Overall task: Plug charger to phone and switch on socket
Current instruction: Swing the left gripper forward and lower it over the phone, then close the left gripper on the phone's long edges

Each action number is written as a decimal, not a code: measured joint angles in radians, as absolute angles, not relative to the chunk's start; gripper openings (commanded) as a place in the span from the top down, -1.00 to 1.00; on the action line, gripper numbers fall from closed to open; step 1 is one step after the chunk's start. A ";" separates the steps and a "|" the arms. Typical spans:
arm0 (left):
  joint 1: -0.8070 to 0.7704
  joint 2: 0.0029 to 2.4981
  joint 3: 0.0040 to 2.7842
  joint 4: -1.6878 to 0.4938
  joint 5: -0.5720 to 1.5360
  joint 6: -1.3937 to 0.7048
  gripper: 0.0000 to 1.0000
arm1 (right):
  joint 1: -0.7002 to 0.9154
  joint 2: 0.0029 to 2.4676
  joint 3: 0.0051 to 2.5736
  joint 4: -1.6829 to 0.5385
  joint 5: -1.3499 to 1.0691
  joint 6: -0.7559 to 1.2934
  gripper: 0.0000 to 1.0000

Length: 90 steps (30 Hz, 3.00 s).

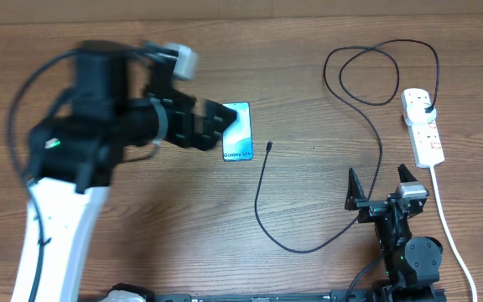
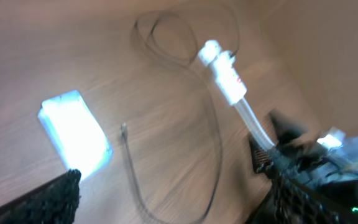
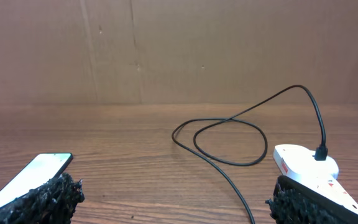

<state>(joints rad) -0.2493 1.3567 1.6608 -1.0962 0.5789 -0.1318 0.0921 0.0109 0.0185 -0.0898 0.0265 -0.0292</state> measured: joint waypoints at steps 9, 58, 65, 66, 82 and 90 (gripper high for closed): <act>-0.464 1.727 2.114 -1.524 0.195 -0.189 -1.00 | 0.092 0.011 0.019 -0.089 0.027 -0.030 -1.00; -0.465 2.442 2.202 -1.280 0.025 -0.563 -0.99 | 0.092 0.011 0.019 -0.089 0.027 -0.030 -1.00; -0.465 2.442 2.185 -1.242 -0.023 -0.550 -1.00 | 0.092 0.011 0.019 -0.089 0.026 -0.030 -1.00; -0.465 2.442 2.183 -1.243 -0.028 -0.550 -0.99 | 0.092 0.011 0.019 -0.089 0.027 -0.030 -1.00; -0.465 2.458 2.169 -1.248 0.012 -0.494 -1.00 | 0.092 0.011 0.019 -0.089 0.027 -0.030 -1.00; -0.462 2.464 2.166 -1.257 0.019 -0.471 -0.99 | 0.092 0.011 0.019 -0.089 0.027 -0.030 -1.00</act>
<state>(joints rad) -0.4622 2.4641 2.1658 -1.2572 0.0185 -0.4706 0.0921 0.0109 0.0185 -0.0891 0.0269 -0.0296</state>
